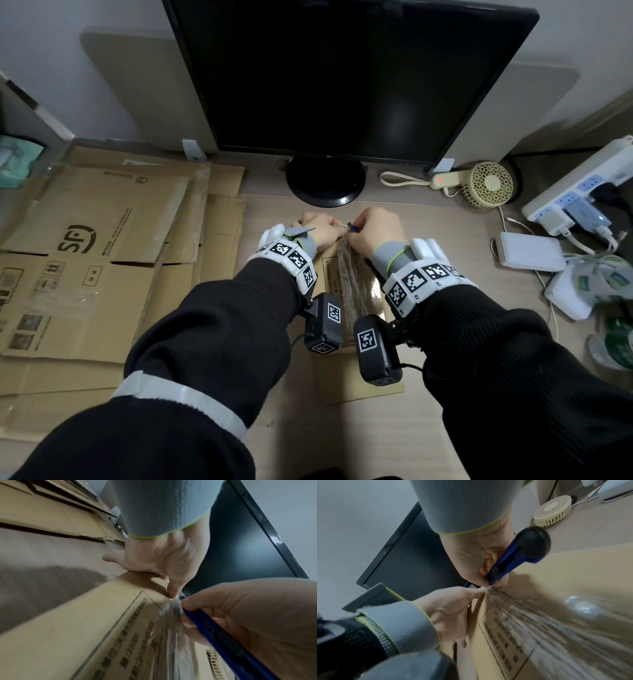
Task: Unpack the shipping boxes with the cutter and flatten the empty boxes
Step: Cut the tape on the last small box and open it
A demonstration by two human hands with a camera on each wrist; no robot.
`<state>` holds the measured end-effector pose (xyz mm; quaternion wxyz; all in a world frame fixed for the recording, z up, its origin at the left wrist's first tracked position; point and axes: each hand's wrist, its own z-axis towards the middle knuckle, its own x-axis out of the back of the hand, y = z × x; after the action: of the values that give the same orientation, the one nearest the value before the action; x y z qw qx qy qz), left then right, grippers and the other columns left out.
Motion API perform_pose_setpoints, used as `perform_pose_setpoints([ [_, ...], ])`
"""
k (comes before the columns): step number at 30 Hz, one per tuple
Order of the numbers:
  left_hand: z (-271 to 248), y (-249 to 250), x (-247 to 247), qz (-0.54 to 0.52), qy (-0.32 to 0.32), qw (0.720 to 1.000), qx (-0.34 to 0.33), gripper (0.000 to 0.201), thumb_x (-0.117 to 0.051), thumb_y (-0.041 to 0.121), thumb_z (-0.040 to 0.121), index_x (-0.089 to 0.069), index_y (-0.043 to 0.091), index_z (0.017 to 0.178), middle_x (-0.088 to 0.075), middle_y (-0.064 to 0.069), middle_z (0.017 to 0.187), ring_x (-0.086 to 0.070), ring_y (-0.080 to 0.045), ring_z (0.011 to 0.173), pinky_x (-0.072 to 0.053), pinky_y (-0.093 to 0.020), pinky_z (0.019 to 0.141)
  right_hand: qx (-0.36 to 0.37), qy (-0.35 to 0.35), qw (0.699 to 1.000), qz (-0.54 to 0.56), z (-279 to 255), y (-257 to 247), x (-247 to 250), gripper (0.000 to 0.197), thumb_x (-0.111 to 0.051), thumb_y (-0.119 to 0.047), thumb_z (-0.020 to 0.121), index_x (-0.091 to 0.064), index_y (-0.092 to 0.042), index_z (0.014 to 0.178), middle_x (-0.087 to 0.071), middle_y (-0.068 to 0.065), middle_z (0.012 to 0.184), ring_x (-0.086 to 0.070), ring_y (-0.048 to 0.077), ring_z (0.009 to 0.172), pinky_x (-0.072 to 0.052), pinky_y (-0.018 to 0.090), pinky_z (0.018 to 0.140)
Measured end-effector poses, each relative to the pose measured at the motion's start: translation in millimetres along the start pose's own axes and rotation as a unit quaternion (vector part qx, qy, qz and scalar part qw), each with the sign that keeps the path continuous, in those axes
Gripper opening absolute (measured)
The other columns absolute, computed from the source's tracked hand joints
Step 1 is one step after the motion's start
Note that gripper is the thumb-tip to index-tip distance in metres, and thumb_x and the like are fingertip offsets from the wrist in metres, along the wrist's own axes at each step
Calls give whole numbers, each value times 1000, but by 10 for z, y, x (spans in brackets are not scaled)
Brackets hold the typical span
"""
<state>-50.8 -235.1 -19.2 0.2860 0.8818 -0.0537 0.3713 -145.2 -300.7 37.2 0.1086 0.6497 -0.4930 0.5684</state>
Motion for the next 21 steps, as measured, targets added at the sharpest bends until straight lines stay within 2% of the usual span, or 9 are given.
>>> perform_pose_setpoints([
  [3, -14, 6, 7, 8, 0, 1000, 0, 28, -47, 44, 95, -63, 35, 116, -39, -9, 139, -34, -36, 126, -29, -37, 106, -6, -4, 1000, -9, -4, -24, 11, 18, -60, -16, 83, -70, -14, 97, -69, 11, 103, -62, 30, 100, -49, 30, 82],
  [10, -38, 7, 21, 15, 0, 1000, -6, 31, -48, 42, 95, -60, 36, 123, -38, -10, 140, -34, -36, 128, -28, -36, 105, -7, -20, 999, -44, -93, -43, 13, 20, -58, -14, 81, -70, -8, 96, -69, 12, 98, -64, 31, 93, -49, 29, 75],
  [14, -4, -16, -3, 17, 3, 1000, -1, 34, -49, 44, 93, -57, 36, 125, -36, -9, 141, -34, -35, 130, -26, -39, 109, -13, -34, 998, -42, -92, -42, 53, 19, -61, -18, 83, -71, -9, 97, -69, 10, 98, -64, 28, 91, -50, 28, 74],
  [18, 44, -36, -15, 14, 7, 1000, -3, 34, -52, 45, 90, -60, 36, 121, -41, -8, 140, -41, -32, 127, -31, -40, 109, -16, -66, 996, -62, -165, 4, 57, 21, -60, -21, 83, -70, -10, 99, -69, 8, 97, -64, 27, 88, -47, 27, 69],
  [21, 62, -41, -29, -5, 6, 1000, 0, 32, -54, 42, 89, -63, 33, 118, -43, -8, 139, -44, -32, 125, -34, -42, 109, -1, -79, 992, -94, -237, 10, 44, 13, -57, -20, 84, -66, -10, 85, -62, 7, 82, -56, 27, 77, -41, 27, 65],
])
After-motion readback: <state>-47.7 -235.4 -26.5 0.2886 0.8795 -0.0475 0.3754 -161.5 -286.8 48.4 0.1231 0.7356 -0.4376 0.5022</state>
